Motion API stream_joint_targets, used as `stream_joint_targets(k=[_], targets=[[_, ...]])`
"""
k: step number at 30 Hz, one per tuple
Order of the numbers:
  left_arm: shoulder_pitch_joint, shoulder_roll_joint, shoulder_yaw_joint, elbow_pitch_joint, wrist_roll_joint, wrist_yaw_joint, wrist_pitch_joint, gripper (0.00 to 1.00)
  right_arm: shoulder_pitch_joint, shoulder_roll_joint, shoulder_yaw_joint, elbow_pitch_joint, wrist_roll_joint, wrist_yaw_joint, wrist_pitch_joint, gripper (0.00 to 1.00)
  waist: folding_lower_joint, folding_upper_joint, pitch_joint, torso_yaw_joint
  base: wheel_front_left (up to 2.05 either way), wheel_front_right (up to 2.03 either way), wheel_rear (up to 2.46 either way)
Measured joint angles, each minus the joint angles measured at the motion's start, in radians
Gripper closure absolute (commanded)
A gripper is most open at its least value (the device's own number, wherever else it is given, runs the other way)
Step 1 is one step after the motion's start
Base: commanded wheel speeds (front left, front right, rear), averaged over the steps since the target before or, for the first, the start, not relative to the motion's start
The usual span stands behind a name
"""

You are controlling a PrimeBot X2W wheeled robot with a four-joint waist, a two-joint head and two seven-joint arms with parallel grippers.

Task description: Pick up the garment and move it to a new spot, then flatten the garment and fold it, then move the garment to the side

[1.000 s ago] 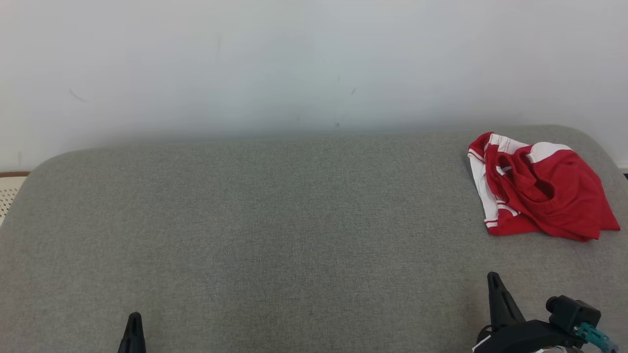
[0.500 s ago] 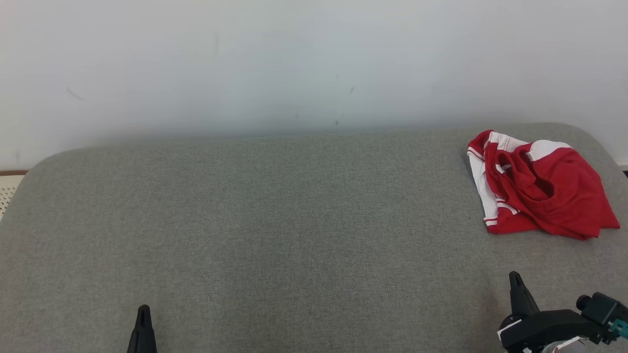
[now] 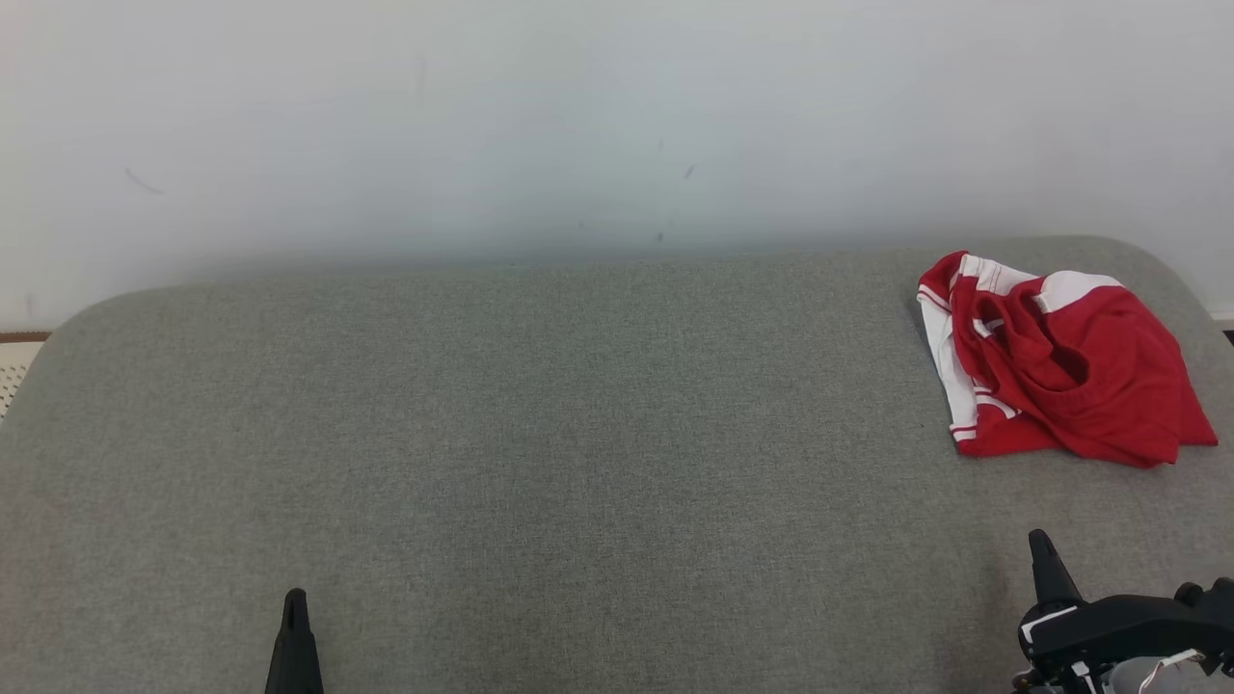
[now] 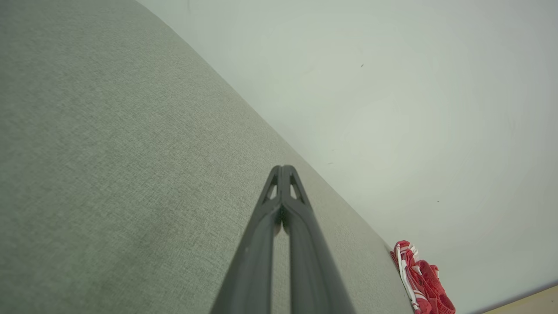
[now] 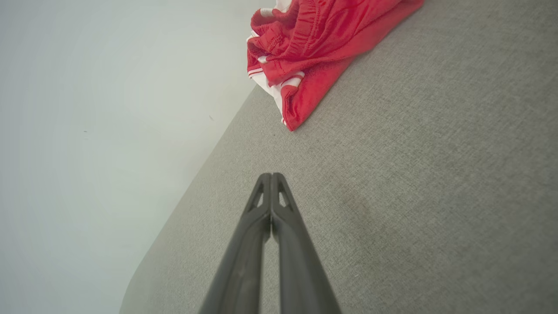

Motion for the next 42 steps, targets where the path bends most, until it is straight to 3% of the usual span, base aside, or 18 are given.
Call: stream_joint_targets(k=[42], targets=[[-0.103,-0.001,-0.111,0.105,-0.500,-0.043,-0.001,1.00,-0.096,-0.020,-0.201,0.086,0.442,0.000,0.223,1.00,0.0000,0.0000,0.019,-0.008,0.00,0.00,0.00]])
